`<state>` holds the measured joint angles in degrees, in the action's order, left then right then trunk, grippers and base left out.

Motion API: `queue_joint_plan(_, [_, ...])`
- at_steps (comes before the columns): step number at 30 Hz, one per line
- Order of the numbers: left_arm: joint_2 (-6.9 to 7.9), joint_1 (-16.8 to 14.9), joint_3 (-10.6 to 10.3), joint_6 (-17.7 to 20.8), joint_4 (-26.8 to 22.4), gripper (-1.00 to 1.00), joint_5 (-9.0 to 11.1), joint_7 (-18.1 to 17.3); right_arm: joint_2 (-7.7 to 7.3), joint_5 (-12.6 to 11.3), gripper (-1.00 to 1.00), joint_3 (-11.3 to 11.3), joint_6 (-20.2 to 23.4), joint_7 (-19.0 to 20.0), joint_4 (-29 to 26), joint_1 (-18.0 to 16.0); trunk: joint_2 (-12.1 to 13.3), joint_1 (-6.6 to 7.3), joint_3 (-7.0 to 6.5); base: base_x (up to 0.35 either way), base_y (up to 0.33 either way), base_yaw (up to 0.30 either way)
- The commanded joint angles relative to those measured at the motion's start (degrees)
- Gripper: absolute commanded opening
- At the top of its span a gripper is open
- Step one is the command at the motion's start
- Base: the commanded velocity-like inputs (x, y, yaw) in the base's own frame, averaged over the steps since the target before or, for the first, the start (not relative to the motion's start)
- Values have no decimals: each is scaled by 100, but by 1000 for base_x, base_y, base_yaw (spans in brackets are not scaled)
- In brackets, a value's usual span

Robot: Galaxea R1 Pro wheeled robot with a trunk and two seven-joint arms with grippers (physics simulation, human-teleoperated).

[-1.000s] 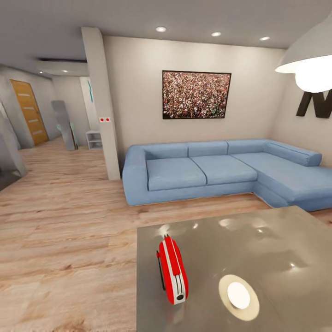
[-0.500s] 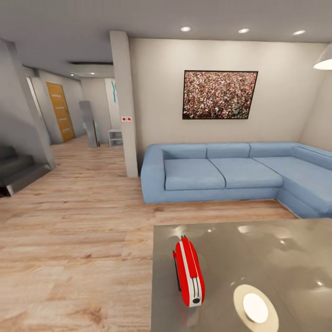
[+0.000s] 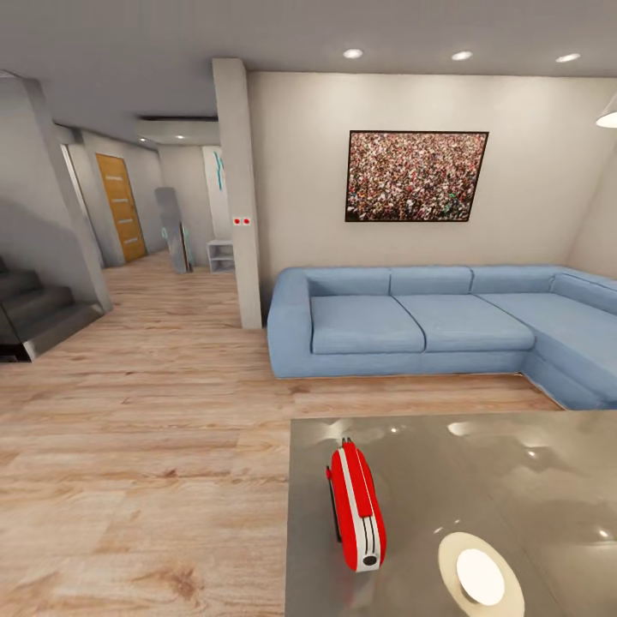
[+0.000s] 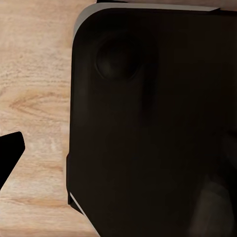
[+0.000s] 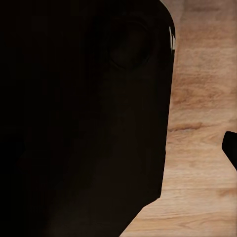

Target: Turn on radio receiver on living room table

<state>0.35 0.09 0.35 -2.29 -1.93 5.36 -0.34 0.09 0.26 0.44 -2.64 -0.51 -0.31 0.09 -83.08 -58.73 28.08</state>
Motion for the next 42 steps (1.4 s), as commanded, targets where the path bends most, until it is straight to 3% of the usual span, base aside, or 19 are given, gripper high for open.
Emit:
queue_joint_plan(1, [0, 0, -1, 0, 0, 100, 0, -1, 0, 0, 100, 0, 0, -1, 0, 0, 0, 0, 0, 0, 0, 0])
queue_joint_plan(17, [0, 0, -9, -1, -2, 100, -9, -2, 0, 0, 100, 0, 0, -2, 1, 0, 0, 0, 0, 137, 0, 0])
queue_joint_plan(42, [-17, 0, 0, 0, -2, 100, 0, 70, 0, -7, 100, -9, 0, -2, -1, 0, 0, 0, 0, 7, 0, 0])
